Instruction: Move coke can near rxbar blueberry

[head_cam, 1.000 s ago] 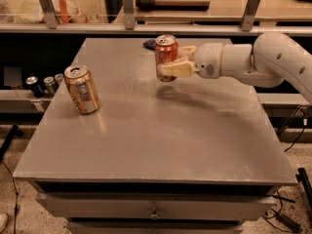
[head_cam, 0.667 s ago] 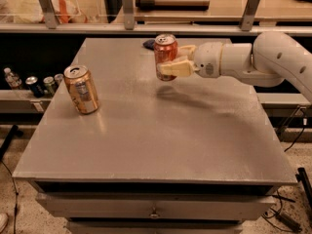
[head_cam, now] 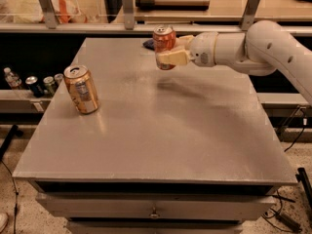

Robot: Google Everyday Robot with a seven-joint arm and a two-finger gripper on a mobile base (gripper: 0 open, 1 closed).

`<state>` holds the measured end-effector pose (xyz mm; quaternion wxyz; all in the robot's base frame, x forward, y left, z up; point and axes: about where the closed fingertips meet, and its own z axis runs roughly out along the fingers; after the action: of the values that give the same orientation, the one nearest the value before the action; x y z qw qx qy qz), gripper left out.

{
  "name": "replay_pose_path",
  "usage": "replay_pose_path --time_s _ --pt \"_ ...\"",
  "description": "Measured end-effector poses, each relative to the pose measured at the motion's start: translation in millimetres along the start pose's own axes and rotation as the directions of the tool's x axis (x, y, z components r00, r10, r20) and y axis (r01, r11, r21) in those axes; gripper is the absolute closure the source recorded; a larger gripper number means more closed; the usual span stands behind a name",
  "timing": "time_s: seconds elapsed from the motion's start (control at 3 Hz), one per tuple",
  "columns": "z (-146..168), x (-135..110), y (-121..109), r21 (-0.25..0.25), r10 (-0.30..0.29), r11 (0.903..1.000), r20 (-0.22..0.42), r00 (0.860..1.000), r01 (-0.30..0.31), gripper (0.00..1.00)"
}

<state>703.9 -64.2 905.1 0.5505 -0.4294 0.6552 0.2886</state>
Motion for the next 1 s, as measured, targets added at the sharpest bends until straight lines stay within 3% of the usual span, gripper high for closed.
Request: replay_pose_path --time_s 1.0 --pt "19.4 13.7 -75.1 0.127 0.015 0.9917 0.008 1.0 -0.016 1.0"
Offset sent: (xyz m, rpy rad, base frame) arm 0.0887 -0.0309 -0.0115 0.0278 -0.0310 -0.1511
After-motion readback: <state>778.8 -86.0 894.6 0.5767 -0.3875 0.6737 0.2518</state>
